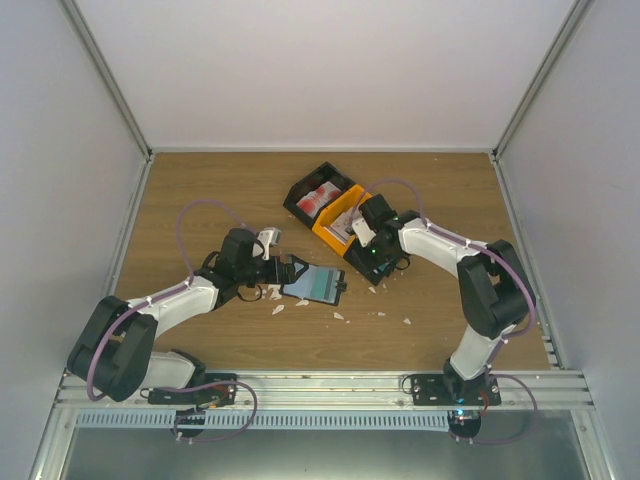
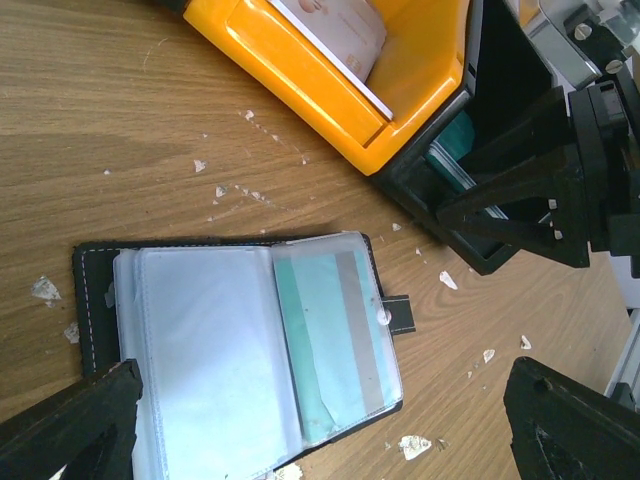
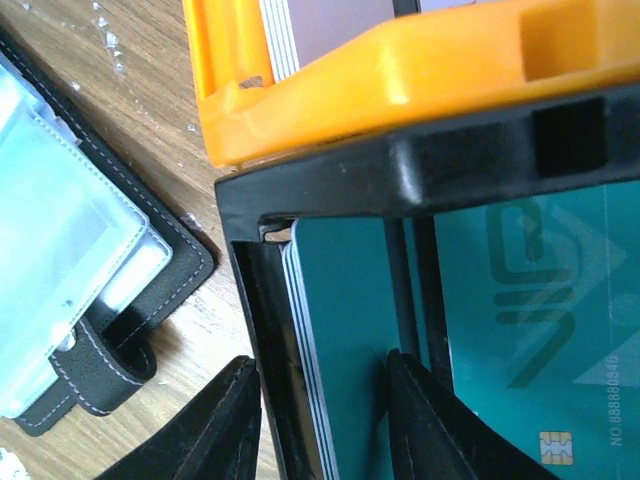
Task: Put the credit cards into the card holder
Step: Pick up the credit card from the storage box.
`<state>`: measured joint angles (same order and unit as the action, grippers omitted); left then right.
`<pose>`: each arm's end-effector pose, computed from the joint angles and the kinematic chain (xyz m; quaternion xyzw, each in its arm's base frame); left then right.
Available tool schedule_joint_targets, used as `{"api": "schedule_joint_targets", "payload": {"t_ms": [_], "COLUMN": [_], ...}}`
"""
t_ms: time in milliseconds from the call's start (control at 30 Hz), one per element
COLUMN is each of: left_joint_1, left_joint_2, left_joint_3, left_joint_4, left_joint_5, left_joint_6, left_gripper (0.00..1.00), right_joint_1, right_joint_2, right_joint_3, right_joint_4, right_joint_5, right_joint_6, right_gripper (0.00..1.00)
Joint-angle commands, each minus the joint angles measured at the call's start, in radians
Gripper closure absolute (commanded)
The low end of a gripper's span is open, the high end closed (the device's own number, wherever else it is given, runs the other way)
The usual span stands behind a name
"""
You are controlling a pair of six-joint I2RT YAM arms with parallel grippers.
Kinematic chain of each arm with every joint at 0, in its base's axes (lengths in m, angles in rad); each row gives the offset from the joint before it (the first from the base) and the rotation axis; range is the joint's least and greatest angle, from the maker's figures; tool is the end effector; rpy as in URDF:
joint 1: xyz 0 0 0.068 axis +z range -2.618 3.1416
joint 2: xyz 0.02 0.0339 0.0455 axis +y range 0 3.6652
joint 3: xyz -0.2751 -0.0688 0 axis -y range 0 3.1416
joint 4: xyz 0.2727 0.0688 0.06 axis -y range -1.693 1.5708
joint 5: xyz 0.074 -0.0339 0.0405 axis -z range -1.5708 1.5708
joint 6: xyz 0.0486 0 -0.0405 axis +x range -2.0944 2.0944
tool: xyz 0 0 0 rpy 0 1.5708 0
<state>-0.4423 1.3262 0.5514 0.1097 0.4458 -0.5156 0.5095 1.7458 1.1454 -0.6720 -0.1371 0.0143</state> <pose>0.2467 -0.1400 0.1598 0.0645 0.8799 -0.3731 0.2871 0.3134 0.1827 0.1631 -0.2517 0.9540 0.1038 0.1257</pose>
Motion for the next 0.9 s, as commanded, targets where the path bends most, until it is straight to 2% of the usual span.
{"api": "schedule_joint_targets", "payload": {"t_ms": [0, 167, 600, 733, 867], "left_joint_1": [0.007, 0.007, 0.006, 0.005, 0.007], "left_joint_2": [0.008, 0.010, 0.016, 0.018, 0.021], "left_joint_3": [0.021, 0.020, 0.021, 0.020, 0.021], "left_joint_4": [0.055, 0.054, 0.056, 0.057, 0.058], "left_joint_5": [0.005, 0.005, 0.004, 0.004, 0.007], "left_joint_6": [0.006, 0.006, 0.005, 0.004, 0.004], "left_gripper": [0.01, 0.01, 0.01, 0.01, 0.01], "right_joint_1": [0.002, 0.001, 0.002, 0.001, 0.001], "right_joint_2": [-0.038, -0.046, -0.073, -0.080, -0.070], "right_joint_3": [0.015, 0.022, 0.024, 0.022, 0.019], "right_joint_4": [0.004, -0.007, -0.011, -0.011, -0.008], "right_joint_5": [-0.048, -0.052, -0.050, -0.054, -0.054], "right_joint_6": [-0.004, -0.004, 0.002, 0.001, 0.002], "right_gripper": [0.65, 0.71, 0.72, 0.76, 0.84]}}
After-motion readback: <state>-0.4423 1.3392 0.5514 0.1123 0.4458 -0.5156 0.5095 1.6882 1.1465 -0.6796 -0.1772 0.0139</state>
